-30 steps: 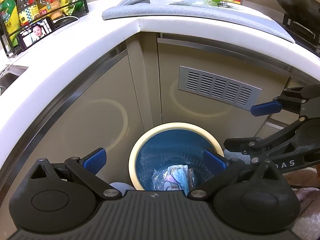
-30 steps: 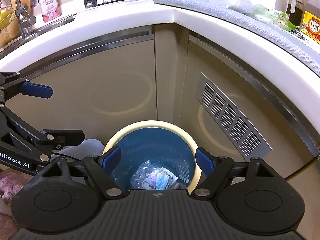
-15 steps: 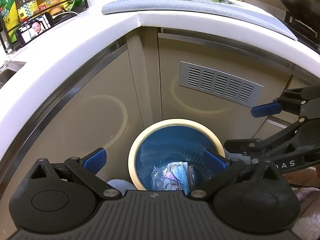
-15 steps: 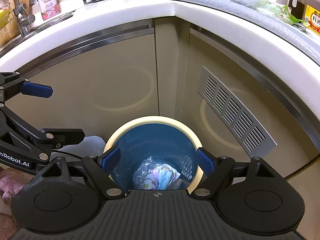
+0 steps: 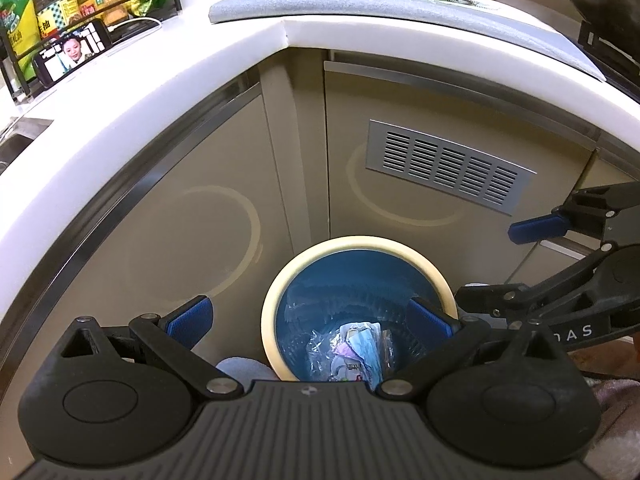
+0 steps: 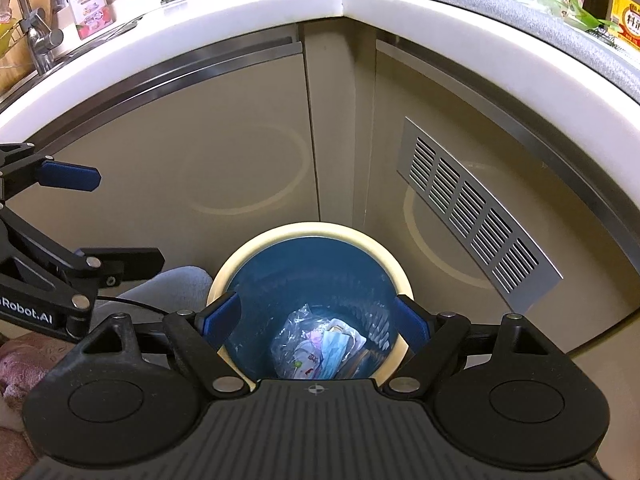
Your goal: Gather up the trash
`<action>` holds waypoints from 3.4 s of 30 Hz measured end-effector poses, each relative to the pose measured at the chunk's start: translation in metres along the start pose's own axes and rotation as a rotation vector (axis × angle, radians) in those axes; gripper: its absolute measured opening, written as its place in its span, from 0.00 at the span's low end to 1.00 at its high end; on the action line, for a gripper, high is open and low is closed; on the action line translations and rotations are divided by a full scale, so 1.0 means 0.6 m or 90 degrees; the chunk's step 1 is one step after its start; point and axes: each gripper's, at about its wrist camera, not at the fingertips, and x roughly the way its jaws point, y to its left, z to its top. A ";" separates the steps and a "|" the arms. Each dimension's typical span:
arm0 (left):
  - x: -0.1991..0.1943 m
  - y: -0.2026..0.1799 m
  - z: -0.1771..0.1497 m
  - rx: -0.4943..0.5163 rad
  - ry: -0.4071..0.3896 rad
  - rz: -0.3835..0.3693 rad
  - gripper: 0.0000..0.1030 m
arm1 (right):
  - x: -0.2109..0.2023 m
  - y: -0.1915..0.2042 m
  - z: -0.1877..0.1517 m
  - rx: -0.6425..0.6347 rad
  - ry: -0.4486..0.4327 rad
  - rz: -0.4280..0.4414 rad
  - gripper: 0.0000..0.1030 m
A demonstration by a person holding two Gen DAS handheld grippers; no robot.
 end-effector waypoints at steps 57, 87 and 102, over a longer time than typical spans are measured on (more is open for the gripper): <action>-0.061 0.088 0.285 -0.132 -0.102 0.065 1.00 | 0.034 -0.539 0.345 0.569 -0.412 0.007 0.94; 0.275 -0.091 0.708 -0.199 -0.006 0.021 1.00 | 0.050 -0.573 0.355 0.555 -0.495 0.006 0.10; 0.270 0.040 0.630 -0.247 0.025 0.052 1.00 | -0.004 -0.579 0.310 0.639 -0.628 -0.137 0.13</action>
